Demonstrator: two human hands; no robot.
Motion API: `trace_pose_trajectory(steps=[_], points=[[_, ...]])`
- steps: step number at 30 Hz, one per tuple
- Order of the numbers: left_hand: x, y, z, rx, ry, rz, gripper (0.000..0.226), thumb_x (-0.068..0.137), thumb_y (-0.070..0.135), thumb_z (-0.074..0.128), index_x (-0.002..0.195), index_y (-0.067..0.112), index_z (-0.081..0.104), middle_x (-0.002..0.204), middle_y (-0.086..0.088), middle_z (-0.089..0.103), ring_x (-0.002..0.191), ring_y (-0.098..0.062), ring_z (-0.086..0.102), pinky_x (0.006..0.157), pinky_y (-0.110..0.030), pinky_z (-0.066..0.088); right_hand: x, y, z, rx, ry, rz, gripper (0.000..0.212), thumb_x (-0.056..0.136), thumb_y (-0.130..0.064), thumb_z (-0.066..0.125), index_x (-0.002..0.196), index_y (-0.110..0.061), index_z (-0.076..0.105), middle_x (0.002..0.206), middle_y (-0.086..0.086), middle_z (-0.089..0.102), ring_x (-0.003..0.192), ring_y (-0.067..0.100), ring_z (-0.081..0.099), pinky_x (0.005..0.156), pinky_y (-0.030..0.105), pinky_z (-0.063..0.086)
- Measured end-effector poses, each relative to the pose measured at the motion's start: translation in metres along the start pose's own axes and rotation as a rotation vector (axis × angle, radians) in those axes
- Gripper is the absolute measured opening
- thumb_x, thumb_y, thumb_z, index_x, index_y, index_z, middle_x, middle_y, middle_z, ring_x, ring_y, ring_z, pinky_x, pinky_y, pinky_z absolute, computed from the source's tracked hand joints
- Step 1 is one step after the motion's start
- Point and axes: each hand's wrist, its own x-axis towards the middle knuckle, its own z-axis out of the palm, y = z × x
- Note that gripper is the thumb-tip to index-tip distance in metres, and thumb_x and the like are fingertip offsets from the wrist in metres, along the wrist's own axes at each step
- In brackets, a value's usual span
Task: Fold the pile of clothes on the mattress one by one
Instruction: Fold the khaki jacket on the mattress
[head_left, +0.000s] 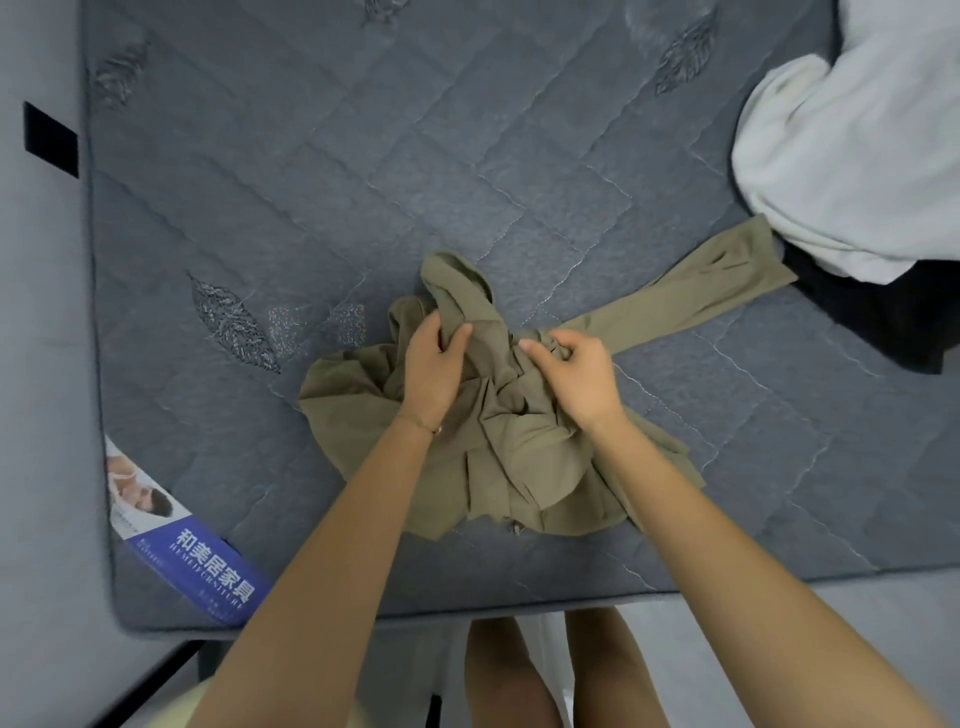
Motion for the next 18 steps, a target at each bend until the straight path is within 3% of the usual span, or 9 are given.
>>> trace_pose_trajectory(steps=[4,8,13,18], points=[[-0.024,0.052,-0.039,-0.230,0.097,0.054,0.015,0.098,0.012,0.053,0.111,0.013,0.060,0.105,0.003,0.065,0.099,-0.006,0.062,0.093,-0.025,0.049,-0.017,-0.048,-0.023,0.142,0.081,-0.072,0.050,0.088,-0.020,0.067,0.059,-0.015,0.028,0.059,-0.001,0.024,0.060,0.015,0.026,0.058,0.032,0.023],[-0.052,0.108,-0.086,-0.306,0.160,0.134,0.018,0.099,0.013,0.051,0.105,0.028,0.060,0.104,0.009,0.066,0.104,-0.011,0.062,0.097,-0.038,0.050,-0.041,-0.100,-0.056,0.252,0.146,-0.113,0.048,0.091,-0.016,0.064,0.061,-0.009,0.027,0.061,0.002,0.021,0.061,0.014,0.023,0.057,0.029,0.021],[-0.087,0.186,-0.128,-0.410,0.164,0.228,0.019,0.098,0.009,0.048,0.110,0.018,0.060,0.111,-0.003,0.065,0.110,-0.022,0.061,0.101,-0.048,0.046,-0.071,-0.167,-0.089,0.267,0.185,-0.141,0.043,0.090,-0.014,0.064,0.062,-0.011,0.032,0.059,0.000,0.023,0.058,0.010,0.023,0.056,0.029,0.020],[-0.121,0.280,-0.155,-0.560,0.110,0.314,0.025,0.101,0.002,0.040,0.121,0.012,0.052,0.115,0.000,0.061,0.105,-0.008,0.062,0.093,-0.024,0.048,-0.096,-0.226,-0.111,0.046,0.057,-0.139,0.034,0.087,-0.022,0.069,0.058,-0.010,0.055,0.055,0.000,0.045,0.056,0.010,0.038,0.060,0.030,0.029]])
